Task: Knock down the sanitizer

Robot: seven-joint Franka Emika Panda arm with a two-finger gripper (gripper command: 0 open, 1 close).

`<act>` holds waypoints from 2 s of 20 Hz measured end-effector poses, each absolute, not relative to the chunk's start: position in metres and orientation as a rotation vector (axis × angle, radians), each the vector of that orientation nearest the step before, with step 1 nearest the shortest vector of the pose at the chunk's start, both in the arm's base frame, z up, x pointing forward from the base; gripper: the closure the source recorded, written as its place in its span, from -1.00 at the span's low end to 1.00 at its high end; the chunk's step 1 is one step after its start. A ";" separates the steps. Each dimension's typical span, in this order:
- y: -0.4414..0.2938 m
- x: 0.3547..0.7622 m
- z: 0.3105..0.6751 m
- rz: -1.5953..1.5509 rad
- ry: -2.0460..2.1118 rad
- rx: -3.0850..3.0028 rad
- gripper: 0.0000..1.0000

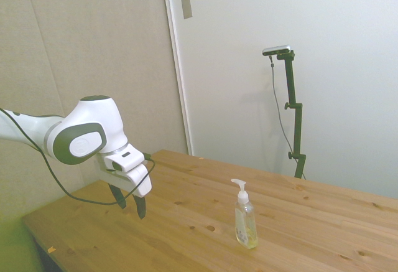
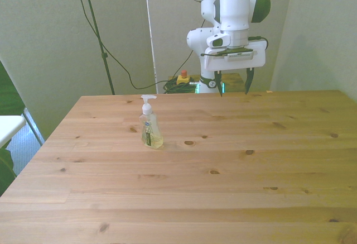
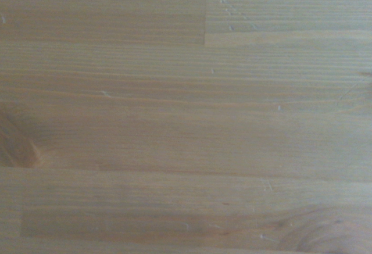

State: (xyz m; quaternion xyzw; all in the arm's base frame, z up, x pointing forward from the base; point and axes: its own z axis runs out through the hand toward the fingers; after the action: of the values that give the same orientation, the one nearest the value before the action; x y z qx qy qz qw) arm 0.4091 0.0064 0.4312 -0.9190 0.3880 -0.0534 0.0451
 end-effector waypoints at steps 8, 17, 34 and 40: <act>-0.032 0.404 0.422 -0.164 1.324 -2.801 -1.00; -0.110 0.405 0.429 -0.183 1.523 -2.713 -1.00; -0.197 0.451 0.420 -0.104 1.658 -2.671 1.00; -0.229 0.471 0.415 -0.088 1.654 -2.683 1.00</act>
State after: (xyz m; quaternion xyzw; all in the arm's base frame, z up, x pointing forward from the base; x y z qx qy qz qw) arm 0.4714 -0.2288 0.4150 -0.8510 0.5245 -0.0278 -0.0056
